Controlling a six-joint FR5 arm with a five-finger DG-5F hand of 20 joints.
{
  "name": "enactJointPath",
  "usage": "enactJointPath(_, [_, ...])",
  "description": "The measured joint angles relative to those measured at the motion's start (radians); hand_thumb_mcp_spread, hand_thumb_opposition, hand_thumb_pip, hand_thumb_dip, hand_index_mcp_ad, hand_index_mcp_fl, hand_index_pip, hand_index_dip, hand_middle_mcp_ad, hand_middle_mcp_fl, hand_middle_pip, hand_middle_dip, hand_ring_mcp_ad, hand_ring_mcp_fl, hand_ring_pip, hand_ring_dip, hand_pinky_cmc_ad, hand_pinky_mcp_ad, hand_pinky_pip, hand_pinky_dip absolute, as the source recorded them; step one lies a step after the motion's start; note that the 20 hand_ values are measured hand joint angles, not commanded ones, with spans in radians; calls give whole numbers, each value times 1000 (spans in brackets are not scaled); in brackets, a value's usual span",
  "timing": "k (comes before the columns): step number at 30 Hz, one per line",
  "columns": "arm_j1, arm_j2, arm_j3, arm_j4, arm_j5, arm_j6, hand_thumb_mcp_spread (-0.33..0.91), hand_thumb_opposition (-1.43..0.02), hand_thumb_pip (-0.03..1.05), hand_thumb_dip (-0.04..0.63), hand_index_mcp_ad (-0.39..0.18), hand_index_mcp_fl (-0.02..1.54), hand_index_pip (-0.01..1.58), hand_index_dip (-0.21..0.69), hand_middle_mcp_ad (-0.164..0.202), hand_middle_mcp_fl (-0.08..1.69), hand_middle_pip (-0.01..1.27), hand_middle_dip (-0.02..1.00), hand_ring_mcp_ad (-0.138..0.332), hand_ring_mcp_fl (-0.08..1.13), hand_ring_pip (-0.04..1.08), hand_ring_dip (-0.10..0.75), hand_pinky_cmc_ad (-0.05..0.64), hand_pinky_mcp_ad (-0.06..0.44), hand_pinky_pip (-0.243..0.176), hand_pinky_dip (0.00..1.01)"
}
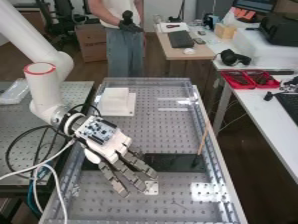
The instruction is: Grab the bearing and place it in the white container
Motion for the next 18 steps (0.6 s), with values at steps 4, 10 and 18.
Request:
enactJointPath(4, [1,-2,1,-1,1,2,354,-892,775,346,-56,17,1468,168,45,9,119,157,164,0,70,72,393,291,-124,316])
enactJointPath(10, [0,-7,3,-4,1,4,354,-892,775,346,-56,17,1468,168,45,9,119,157,164,0,66,72,393,291,-124,316])
enactJointPath(18, [2,-9,2,1,1,0,354,-892,775,346,-56,17,1466,161,45,9,119,157,164,2,70,72,393,291,-124,323])
